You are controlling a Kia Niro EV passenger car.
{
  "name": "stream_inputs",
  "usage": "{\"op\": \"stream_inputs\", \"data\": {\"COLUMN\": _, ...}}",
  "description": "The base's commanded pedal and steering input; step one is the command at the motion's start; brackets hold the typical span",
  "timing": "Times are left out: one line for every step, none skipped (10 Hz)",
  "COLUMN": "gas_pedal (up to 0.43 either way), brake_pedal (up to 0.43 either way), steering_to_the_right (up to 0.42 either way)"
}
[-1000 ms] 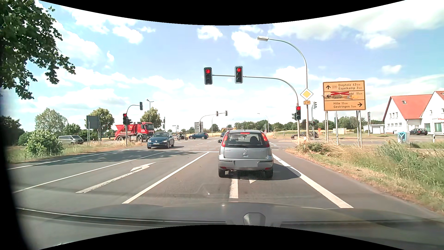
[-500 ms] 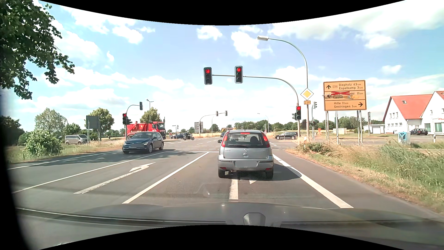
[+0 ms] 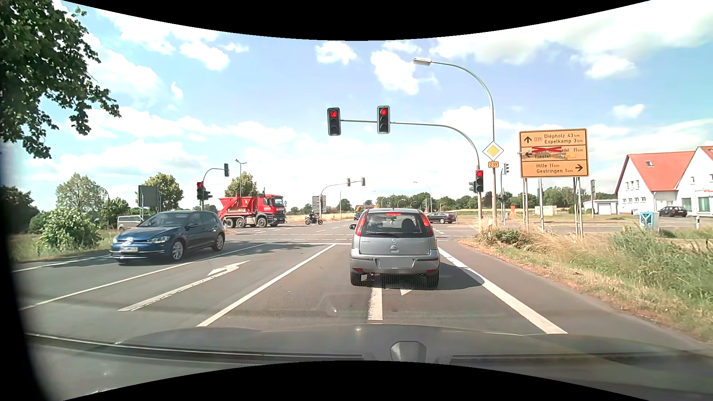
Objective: Follow the waypoints while adhering to traffic rules and regulations
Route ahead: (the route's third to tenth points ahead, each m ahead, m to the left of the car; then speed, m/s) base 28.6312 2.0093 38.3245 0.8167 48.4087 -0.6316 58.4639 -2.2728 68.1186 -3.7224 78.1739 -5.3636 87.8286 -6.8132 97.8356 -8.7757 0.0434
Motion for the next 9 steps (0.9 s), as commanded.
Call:
{"op": "stream_inputs", "data": {"gas_pedal": 0.0, "brake_pedal": 0.006, "steering_to_the_right": 0.008}}
{"op": "stream_inputs", "data": {"gas_pedal": 0.0, "brake_pedal": 0.006, "steering_to_the_right": 0.007}}
{"op": "stream_inputs", "data": {"gas_pedal": 0.0, "brake_pedal": 0.006, "steering_to_the_right": 0.008}}
{"op": "stream_inputs", "data": {"gas_pedal": 0.0, "brake_pedal": 0.006, "steering_to_the_right": 0.008}}
{"op": "stream_inputs", "data": {"gas_pedal": 0.0, "brake_pedal": 0.006, "steering_to_the_right": 0.007}}
{"op": "stream_inputs", "data": {"gas_pedal": 0.0, "brake_pedal": 0.006, "steering_to_the_right": 0.007}}
{"op": "stream_inputs", "data": {"gas_pedal": 0.0, "brake_pedal": 0.006, "steering_to_the_right": 0.008}}
{"op": "stream_inputs", "data": {"gas_pedal": 0.0, "brake_pedal": 0.006, "steering_to_the_right": 0.008}}
{"op": "stream_inputs", "data": {"gas_pedal": 0.0, "brake_pedal": 0.006, "steering_to_the_right": 0.008}}
